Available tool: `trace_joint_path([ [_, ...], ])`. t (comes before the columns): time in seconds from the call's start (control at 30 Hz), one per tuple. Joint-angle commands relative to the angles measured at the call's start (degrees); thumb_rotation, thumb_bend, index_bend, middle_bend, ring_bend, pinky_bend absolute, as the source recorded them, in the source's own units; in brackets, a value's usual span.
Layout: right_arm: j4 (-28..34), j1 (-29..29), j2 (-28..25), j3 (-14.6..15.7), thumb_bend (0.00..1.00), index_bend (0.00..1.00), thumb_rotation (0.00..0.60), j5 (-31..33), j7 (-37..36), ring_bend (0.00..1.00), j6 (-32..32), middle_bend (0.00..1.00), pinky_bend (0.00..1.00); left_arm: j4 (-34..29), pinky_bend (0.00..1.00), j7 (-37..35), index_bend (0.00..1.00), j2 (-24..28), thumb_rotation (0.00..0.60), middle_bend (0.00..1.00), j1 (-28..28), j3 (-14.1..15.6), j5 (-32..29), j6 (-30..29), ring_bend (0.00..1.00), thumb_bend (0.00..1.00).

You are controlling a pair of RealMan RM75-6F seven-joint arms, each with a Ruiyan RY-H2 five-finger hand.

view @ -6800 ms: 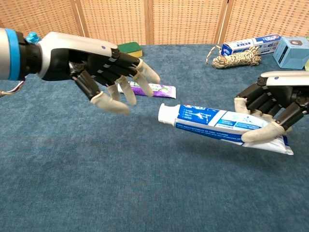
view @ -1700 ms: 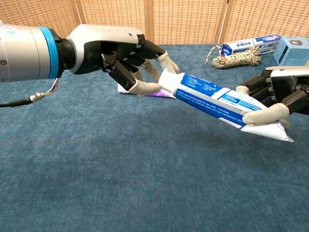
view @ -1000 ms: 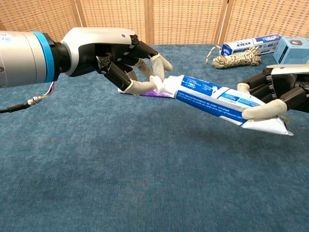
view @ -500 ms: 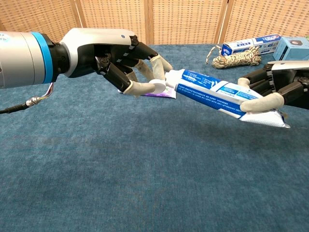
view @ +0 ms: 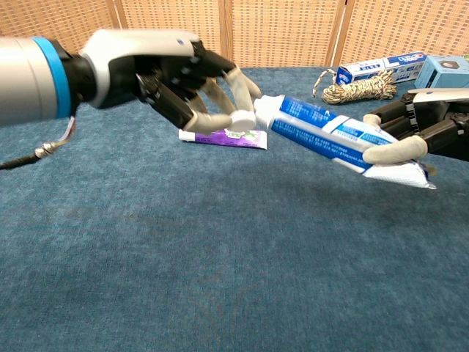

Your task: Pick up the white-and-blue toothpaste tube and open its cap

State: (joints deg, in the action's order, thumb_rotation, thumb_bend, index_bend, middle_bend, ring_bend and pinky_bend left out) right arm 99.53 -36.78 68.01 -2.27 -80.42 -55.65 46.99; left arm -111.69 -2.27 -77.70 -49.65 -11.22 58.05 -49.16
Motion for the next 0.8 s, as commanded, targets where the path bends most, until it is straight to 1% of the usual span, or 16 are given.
trace_joint_path([
  [0.03, -0.14, 0.48, 0.28, -0.18, 0.71, 0.90, 0.600, 0.07, 1.16, 0.74, 0.38, 0.73, 0.84, -0.71, 0.37, -0.25, 0.39, 1.29, 0.600, 0.18, 0.81, -0.19, 0.35, -0.63, 0.26, 0.40],
  [0.3, -1.16, 0.80, 1.53, -0.42, 0.71, 0.89, 0.600, 1.38, 5.46, 0.74, -0.31, 0.73, 0.84, -1.59, 0.36, -1.61, 0.38, 4.50, 0.600, 0.18, 2.80, -0.62, 1.42, -2.15, 0.25, 0.40],
  [0.47, -2.17, 0.48, 2.42, -1.33, 0.71, 0.89, 0.600, 3.00, 7.56, 0.74, -1.33, 0.73, 0.84, -3.34, 0.36, -3.30, 0.38, 8.27, 0.600, 0.18, 5.23, -1.11, 2.80, -4.28, 0.24, 0.39],
  [0.5, -3.05, 0.04, 2.91, -1.76, 0.71, 0.89, 0.600, 3.62, 8.09, 0.73, -2.04, 0.73, 0.84, -4.10, 0.36, -3.92, 0.38, 10.62, 0.600, 0.18, 6.93, -1.29, 3.32, -6.29, 0.24, 0.39],
  [0.67, -5.94, -1.30, 4.88, -2.97, 0.71, 0.89, 0.600, 5.74, 9.66, 0.72, -4.83, 0.73, 0.83, -6.72, 0.36, -7.00, 0.37, 17.56, 0.600, 0.17, 11.18, -0.70, 6.54, -8.46, 0.24, 0.40],
  [0.8, -8.65, -2.14, 6.21, -3.54, 0.71, 0.89, 0.600, 6.95, 10.84, 0.72, -6.88, 0.73, 0.83, -7.70, 0.36, -9.25, 0.37, 21.46, 0.600, 0.17, 14.30, 0.39, 9.19, -9.86, 0.24, 0.40],
])
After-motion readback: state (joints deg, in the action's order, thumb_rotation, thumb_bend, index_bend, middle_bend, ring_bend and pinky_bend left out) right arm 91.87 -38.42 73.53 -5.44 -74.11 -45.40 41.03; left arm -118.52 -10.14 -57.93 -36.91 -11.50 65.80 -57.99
